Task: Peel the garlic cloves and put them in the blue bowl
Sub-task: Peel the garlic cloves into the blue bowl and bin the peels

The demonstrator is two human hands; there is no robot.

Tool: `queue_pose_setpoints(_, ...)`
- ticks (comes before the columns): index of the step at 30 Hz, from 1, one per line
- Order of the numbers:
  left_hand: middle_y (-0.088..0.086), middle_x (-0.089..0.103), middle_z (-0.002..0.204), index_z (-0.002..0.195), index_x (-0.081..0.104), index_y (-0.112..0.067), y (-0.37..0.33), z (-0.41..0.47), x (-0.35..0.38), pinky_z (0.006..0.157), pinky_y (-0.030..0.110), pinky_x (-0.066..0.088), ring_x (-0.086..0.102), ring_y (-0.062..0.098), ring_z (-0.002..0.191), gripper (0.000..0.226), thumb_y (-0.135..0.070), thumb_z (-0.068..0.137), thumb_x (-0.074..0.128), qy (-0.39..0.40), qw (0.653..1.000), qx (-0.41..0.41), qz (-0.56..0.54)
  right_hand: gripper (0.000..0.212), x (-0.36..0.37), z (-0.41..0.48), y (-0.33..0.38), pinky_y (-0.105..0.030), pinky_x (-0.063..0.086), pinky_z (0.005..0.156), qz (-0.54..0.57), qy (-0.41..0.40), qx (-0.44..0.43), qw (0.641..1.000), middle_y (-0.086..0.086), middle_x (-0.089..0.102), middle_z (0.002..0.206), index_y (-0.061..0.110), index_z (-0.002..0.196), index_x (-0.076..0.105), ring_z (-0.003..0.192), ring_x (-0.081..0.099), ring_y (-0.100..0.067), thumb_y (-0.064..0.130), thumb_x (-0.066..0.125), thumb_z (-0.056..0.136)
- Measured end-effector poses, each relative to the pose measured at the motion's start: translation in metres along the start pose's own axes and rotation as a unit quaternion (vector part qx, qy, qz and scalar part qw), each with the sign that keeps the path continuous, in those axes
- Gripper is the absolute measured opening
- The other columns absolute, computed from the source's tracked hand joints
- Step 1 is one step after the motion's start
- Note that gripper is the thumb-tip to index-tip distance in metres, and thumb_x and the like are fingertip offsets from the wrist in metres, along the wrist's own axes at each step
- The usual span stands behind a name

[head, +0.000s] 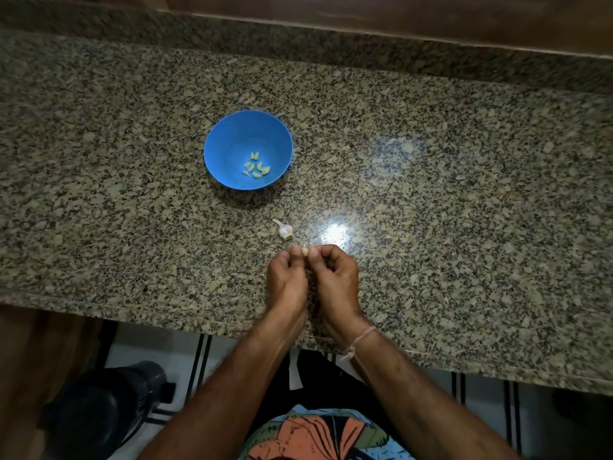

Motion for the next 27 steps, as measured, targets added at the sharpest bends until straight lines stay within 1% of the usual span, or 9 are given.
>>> queue_pose_setpoints(2,0.004,0.077,0.091,0.102,0.068,-0.017,-0.003,-0.002,0.000,0.072,0.035,0.063,0.077,0.021,0.085,0.031,-0.037,0.110,0.047,-0.001,0.998,0.028,0.050,0.017,0.003,-0.001,-0.007,-0.045,0.062,0.094,0.035,0.004,0.040,0.999,-0.024,0.073,0.108,0.001,0.102,0.069,0.105,0.073,-0.034,0.018,0.067,0.101)
queue_pose_setpoints(4,0.000,0.075,0.091,0.101,0.069,-0.019,-0.009,-0.002,-0.008,0.069,0.032,0.059,0.075,0.019,0.086,0.026,-0.037,0.109,0.052,-0.021,0.993,0.070,0.096,0.017,0.002,0.001,-0.005,-0.045,0.062,0.093,0.049,0.002,0.047,0.998,-0.027,0.071,0.107,0.003,0.100,0.070,0.100,0.072,-0.032,0.020,0.067,0.101)
queue_pose_setpoints(6,-0.005,0.076,0.096,0.102,0.072,-0.022,-0.016,0.000,-0.015,0.078,0.033,0.060,0.074,0.015,0.093,0.019,-0.035,0.105,0.059,-0.035,0.989,0.107,0.093,0.015,-0.005,0.005,0.005,-0.036,0.063,0.086,0.006,-0.009,0.011,1.000,-0.024,0.071,0.106,0.003,0.101,0.069,0.096,0.070,-0.029,0.017,0.068,0.101)
queue_pose_setpoints(7,-0.005,0.076,0.099,0.104,0.073,-0.023,-0.019,0.001,-0.017,0.084,0.035,0.061,0.073,0.012,0.095,0.017,-0.035,0.104,0.062,-0.030,0.989,0.119,0.085,0.014,-0.008,0.006,0.010,-0.031,0.062,0.083,-0.015,-0.012,-0.009,1.000,-0.022,0.071,0.105,0.001,0.102,0.069,0.096,0.070,-0.029,0.015,0.068,0.100)
queue_pose_setpoints(8,-0.006,0.077,0.100,0.105,0.074,-0.023,-0.022,0.001,-0.018,0.088,0.035,0.062,0.073,0.010,0.096,0.015,-0.034,0.102,0.065,-0.020,0.988,0.128,0.080,0.013,-0.011,0.007,0.014,-0.029,0.061,0.082,-0.027,-0.013,-0.024,0.999,-0.021,0.072,0.104,0.000,0.103,0.069,0.097,0.071,-0.029,0.013,0.068,0.100)
queue_pose_setpoints(13,-0.007,0.079,0.095,0.101,0.078,-0.024,-0.030,-0.001,-0.022,0.090,0.040,0.063,0.075,0.011,0.094,0.010,-0.031,0.094,0.077,0.008,0.987,0.143,0.077,0.009,-0.011,0.007,0.018,-0.043,0.063,0.093,-0.056,0.033,-0.064,0.996,-0.015,0.076,0.104,0.002,0.102,0.072,0.102,0.074,-0.029,0.009,0.073,0.097)
queue_pose_setpoints(17,-0.007,0.076,0.100,0.099,0.077,-0.028,-0.036,0.000,-0.029,0.085,0.042,0.063,0.072,0.011,0.094,0.009,-0.033,0.091,0.079,-0.004,0.975,0.180,0.133,0.007,-0.013,0.007,0.023,-0.049,0.063,0.091,-0.106,0.049,-0.095,0.989,-0.010,0.077,0.101,0.007,0.102,0.075,0.100,0.075,-0.027,0.011,0.075,0.096)
queue_pose_setpoints(23,-0.006,0.070,0.107,0.098,0.077,-0.025,-0.044,-0.001,-0.030,0.086,0.040,0.063,0.069,0.008,0.098,0.008,-0.031,0.091,0.078,0.007,0.961,0.215,0.173,0.007,-0.012,0.007,0.024,-0.051,0.063,0.090,-0.141,0.052,-0.108,0.983,-0.006,0.078,0.100,0.011,0.102,0.076,0.098,0.075,-0.024,0.015,0.075,0.096)
queue_pose_setpoints(27,-0.006,0.071,0.109,0.097,0.078,-0.024,-0.043,0.002,-0.031,0.089,0.040,0.062,0.069,0.010,0.101,0.010,-0.030,0.091,0.079,0.022,0.962,0.209,0.174,0.008,-0.010,0.005,0.020,-0.047,0.063,0.093,-0.099,0.062,-0.076,0.990,-0.010,0.077,0.103,0.007,0.104,0.076,0.102,0.074,-0.028,0.009,0.074,0.096)
Point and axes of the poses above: each hand's wrist, its own z-axis towards the middle knuckle, its own x-axis out of the palm, y = z × x, the point moved 10 cm from there along z, towards the middle knuckle
